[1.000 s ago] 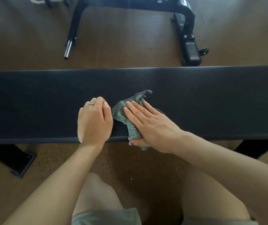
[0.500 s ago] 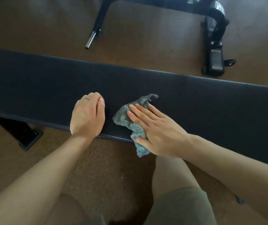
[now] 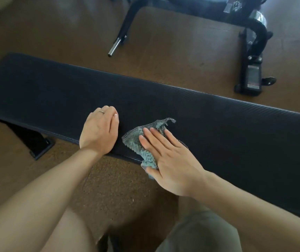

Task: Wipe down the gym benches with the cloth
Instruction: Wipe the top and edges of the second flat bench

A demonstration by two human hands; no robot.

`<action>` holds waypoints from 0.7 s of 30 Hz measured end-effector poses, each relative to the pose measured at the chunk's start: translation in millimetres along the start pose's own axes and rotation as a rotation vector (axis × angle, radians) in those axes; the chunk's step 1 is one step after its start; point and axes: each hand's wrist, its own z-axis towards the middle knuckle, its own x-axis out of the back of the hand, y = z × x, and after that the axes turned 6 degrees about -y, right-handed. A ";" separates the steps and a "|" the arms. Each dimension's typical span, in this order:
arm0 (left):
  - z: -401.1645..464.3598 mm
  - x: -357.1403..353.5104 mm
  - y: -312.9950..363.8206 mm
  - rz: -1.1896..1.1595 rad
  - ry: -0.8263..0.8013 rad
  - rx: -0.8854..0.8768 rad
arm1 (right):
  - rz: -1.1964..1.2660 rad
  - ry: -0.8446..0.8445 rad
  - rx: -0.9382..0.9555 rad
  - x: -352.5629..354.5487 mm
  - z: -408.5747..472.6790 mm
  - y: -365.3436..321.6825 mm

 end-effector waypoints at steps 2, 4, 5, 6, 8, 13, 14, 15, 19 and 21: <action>-1.1 -2.5 -0.7 -0.006 0.013 -0.016 | 0.006 -0.009 0.017 5.3 15.5 10.7; -1.0 -4.9 -2.2 -0.022 0.032 -0.018 | 0.010 -0.017 0.015 16.9 41.6 20.8; -1.2 -5.7 -3.7 -0.027 0.043 -0.017 | 0.015 -0.012 -0.007 22.3 56.3 25.7; -1.7 -5.8 -3.6 -0.030 0.051 -0.018 | 0.020 -0.002 -0.040 26.8 71.5 31.1; -1.5 -5.1 -2.8 -0.044 0.053 -0.023 | 0.046 0.011 -0.106 38.1 104.7 40.6; -1.2 -3.7 -2.4 -0.067 0.062 -0.010 | 0.120 0.033 -0.232 54.9 146.7 47.9; -1.5 -4.3 -2.3 -0.073 0.065 -0.010 | 0.132 0.047 -0.245 53.7 142.0 49.7; -2.3 -4.8 -2.5 -0.079 0.069 -0.010 | 0.144 0.066 -0.265 51.7 133.9 53.3; -1.7 -5.2 -1.7 -0.088 0.078 -0.031 | 0.202 0.127 -0.457 44.5 85.3 90.6; -1.2 -5.2 -2.1 -0.084 0.085 -0.041 | 0.208 0.133 -0.579 42.5 63.0 109.0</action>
